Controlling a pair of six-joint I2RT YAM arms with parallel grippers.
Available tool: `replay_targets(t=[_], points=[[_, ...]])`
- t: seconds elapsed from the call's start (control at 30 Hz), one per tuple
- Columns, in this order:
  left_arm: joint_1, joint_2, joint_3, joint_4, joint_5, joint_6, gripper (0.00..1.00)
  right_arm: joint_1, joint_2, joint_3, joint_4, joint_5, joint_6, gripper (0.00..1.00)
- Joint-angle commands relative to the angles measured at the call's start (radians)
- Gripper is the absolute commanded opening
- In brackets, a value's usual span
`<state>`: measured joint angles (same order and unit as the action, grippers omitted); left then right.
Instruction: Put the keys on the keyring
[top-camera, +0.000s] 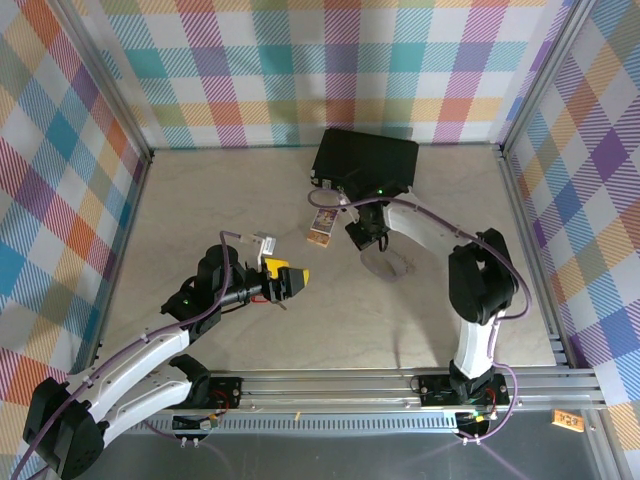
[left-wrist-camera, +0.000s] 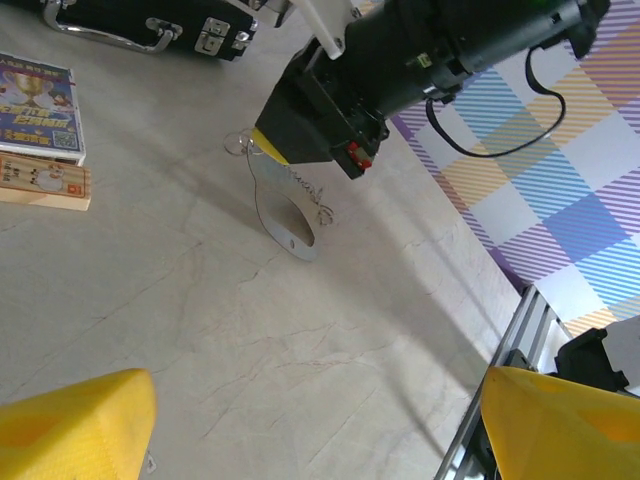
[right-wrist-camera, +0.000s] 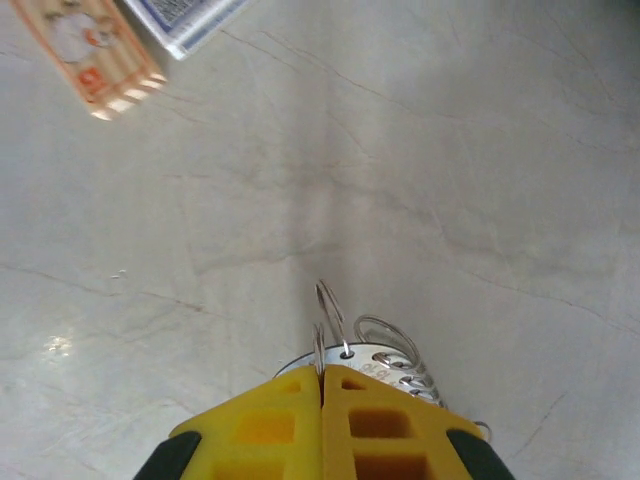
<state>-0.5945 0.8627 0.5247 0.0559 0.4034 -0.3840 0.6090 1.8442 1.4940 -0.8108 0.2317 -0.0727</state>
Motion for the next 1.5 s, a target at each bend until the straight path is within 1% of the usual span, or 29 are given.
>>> replay_targets(t=[0.0,0.03,0.07,0.27,0.6,0.67,0.77,0.97,1.0,1.1,1.17,1.27,1.33,1.43,1.47], points=[[-0.008,-0.027,0.035,0.050,0.036,0.007,0.84,0.026,-0.091,-0.067,0.121,-0.073,-0.015,0.00],[-0.008,-0.028,0.035,0.057,0.044,0.004,0.84,0.031,-0.121,-0.093,0.152,-0.091,-0.017,0.00],[-0.008,-0.028,0.035,0.063,0.050,0.000,0.84,0.035,-0.148,-0.124,0.184,-0.115,-0.052,0.00],[-0.008,-0.042,0.037,0.097,0.082,-0.013,0.83,0.038,-0.330,-0.291,0.385,-0.292,-0.072,0.00],[-0.008,-0.059,0.040,0.156,0.130,-0.023,0.81,0.038,-0.481,-0.419,0.537,-0.521,-0.065,0.00],[-0.008,-0.063,0.041,0.163,0.139,-0.024,0.80,0.038,-0.523,-0.449,0.577,-0.584,-0.059,0.00],[-0.008,-0.074,0.043,0.177,0.151,-0.027,0.74,0.038,-0.592,-0.495,0.645,-0.669,-0.050,0.00],[-0.008,-0.096,0.046,0.223,0.192,-0.041,0.66,0.038,-0.710,-0.559,0.741,-0.783,-0.033,0.00],[-0.008,-0.098,0.046,0.235,0.201,-0.045,0.65,0.038,-0.724,-0.562,0.750,-0.798,0.002,0.00],[-0.008,-0.110,0.040,0.288,0.235,-0.064,0.60,0.038,-0.766,-0.579,0.785,-0.841,0.030,0.00],[-0.008,-0.118,0.035,0.326,0.256,-0.078,0.56,0.038,-0.795,-0.594,0.818,-0.869,0.051,0.00],[-0.008,-0.115,0.039,0.393,0.299,-0.103,0.45,0.038,-0.831,-0.614,0.874,-0.903,0.096,0.00],[-0.008,-0.108,0.045,0.439,0.329,-0.123,0.41,0.038,-0.847,-0.627,0.916,-0.933,0.132,0.00],[-0.010,-0.094,0.054,0.508,0.371,-0.155,0.37,0.038,-0.861,-0.634,0.956,-0.969,0.180,0.00],[-0.008,-0.086,0.059,0.532,0.381,-0.167,0.34,0.038,-0.863,-0.636,0.969,-0.976,0.195,0.00]])
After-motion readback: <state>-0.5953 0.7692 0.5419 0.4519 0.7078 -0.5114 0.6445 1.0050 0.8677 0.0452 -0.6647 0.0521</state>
